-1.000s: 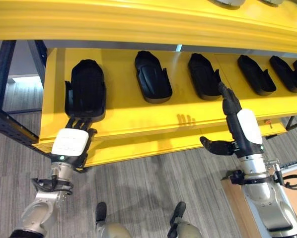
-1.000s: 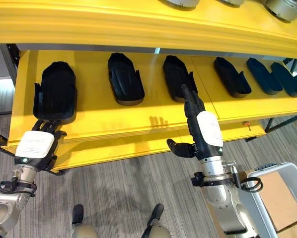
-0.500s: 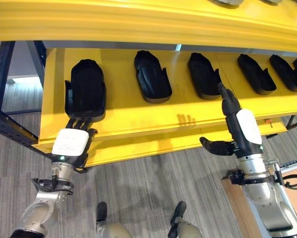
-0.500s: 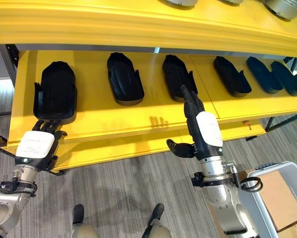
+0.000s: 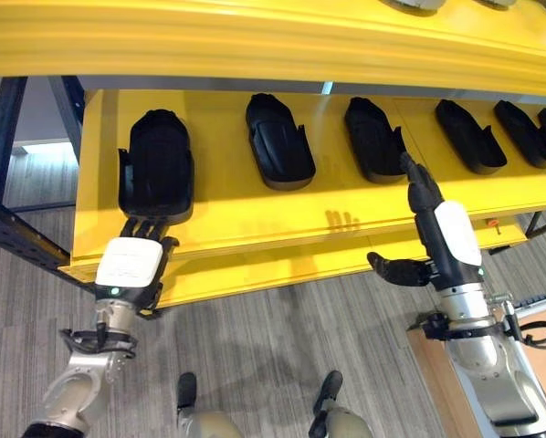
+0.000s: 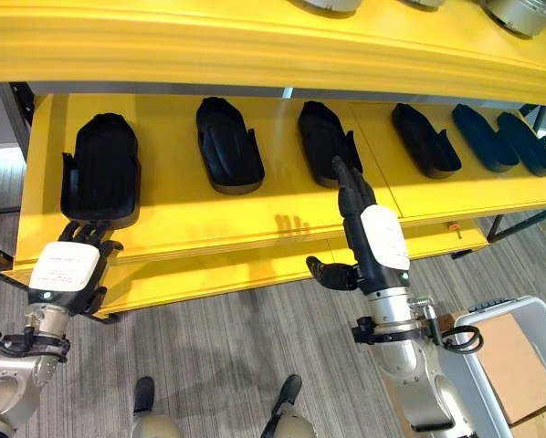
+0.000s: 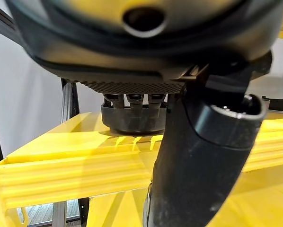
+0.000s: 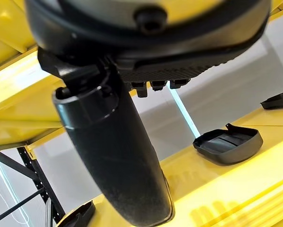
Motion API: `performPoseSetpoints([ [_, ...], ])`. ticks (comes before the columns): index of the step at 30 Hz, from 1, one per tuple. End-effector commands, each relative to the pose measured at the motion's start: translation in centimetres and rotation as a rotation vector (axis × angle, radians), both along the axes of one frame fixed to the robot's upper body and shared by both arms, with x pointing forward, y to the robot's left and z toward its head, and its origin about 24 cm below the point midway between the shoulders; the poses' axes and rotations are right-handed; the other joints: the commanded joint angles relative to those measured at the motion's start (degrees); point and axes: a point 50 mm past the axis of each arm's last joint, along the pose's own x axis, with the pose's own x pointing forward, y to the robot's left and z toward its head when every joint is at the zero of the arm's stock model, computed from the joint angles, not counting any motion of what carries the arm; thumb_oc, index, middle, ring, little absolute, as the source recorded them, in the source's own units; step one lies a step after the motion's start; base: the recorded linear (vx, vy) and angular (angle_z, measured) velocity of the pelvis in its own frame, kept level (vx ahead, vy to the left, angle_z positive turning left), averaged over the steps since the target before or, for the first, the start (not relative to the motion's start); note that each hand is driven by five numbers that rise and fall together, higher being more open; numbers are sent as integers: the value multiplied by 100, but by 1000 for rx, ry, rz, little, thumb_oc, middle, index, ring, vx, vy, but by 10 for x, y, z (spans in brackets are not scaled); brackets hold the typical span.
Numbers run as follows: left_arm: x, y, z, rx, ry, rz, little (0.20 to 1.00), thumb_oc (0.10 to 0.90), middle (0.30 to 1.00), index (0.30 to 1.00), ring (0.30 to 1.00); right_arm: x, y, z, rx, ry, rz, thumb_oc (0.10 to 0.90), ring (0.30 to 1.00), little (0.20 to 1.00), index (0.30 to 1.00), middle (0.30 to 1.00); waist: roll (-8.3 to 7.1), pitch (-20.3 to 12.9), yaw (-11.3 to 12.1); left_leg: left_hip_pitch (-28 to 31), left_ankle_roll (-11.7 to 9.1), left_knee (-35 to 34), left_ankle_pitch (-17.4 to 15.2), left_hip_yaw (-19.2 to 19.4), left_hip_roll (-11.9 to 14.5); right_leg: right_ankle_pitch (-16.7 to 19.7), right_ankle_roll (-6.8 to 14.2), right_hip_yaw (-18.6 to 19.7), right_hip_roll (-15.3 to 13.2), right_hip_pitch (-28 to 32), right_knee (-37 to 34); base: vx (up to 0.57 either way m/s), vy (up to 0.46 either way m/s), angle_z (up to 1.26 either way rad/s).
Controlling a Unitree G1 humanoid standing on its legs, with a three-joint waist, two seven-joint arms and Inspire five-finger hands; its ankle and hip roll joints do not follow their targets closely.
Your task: Move parts from the plastic box to the shelf.
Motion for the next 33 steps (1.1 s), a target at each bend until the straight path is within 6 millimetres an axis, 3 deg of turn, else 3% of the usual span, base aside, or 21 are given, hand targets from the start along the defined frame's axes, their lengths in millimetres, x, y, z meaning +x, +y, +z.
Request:
performPoseSetpoints([
  [1,12,-6,41,-22,-183,-34,1000,900,1000,1000,1000,0,-1,61,-10,-314,-1,900,1000,1000,1000,1000,76,24,-147,363,660,-36,-504,357,-498,-976,69,-301,208,715,298,0,0,0],
  [22,-1,-14,56,-55,-249,-92,1000,900,1000,1000,1000,-2,-1,64,-13,-332,-9,900,1000,1000,1000,1000,89,57,-79,313,680,-34,-509,294,-533,-961,70,-352,207,727,300,0,0,0],
  [33,7,1,42,-20,-189,-7,1000,900,1000,1000,1000,1,1,62,0,-316,3,900,1000,1000,1000,1000,3,87,-112,296,690,-26,-503,318,-523,-947,69,-303,225,673,299,0,0,0],
])
